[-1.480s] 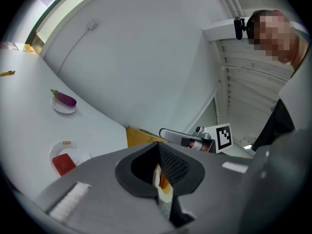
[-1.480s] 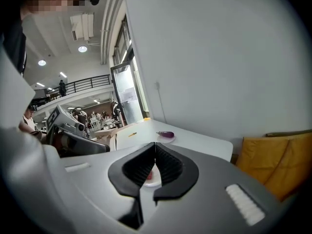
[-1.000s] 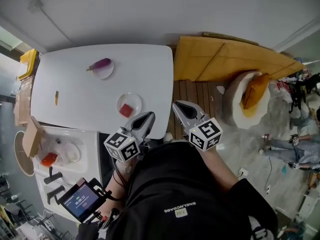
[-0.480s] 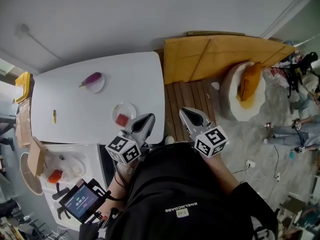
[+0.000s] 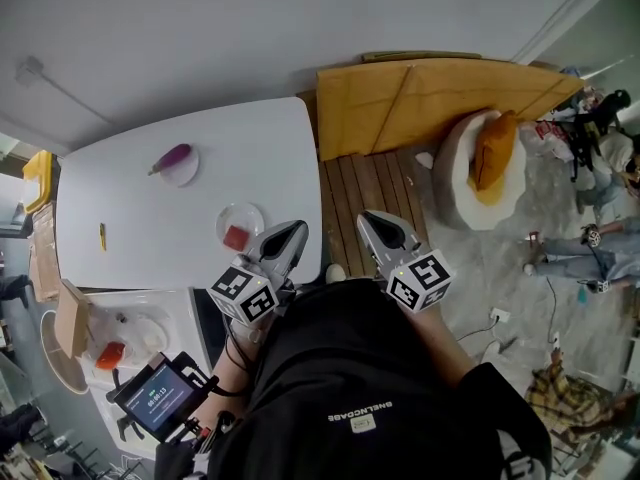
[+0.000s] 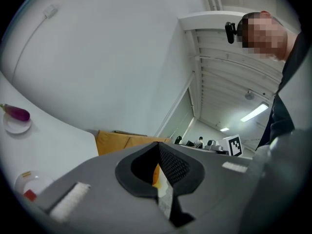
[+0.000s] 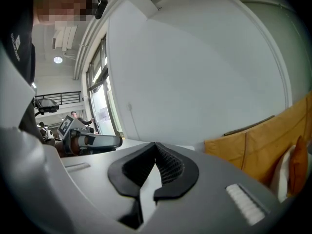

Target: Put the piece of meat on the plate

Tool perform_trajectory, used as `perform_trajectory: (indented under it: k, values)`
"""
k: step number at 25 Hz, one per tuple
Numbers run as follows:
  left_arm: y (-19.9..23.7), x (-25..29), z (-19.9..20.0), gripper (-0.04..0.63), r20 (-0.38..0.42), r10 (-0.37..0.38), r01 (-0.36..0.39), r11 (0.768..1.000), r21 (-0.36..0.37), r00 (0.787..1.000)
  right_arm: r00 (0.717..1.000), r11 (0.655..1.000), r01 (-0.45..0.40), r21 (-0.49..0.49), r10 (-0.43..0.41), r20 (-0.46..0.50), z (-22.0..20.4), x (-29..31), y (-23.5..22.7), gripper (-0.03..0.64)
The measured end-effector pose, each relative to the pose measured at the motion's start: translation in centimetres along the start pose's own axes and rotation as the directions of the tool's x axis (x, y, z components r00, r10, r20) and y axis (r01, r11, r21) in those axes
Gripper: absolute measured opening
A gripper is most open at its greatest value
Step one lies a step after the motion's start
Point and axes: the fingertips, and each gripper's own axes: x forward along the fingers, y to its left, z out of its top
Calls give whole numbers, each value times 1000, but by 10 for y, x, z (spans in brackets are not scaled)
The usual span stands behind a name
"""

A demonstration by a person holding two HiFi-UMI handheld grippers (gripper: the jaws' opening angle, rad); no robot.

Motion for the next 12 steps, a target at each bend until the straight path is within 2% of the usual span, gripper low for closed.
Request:
perform_trajectory:
  k: [12]
  values:
    - [1,2,-1,17,-18,1,-1,1000,2,1000,1000,1000,-15,-9,15,-19,-6,6,2,6]
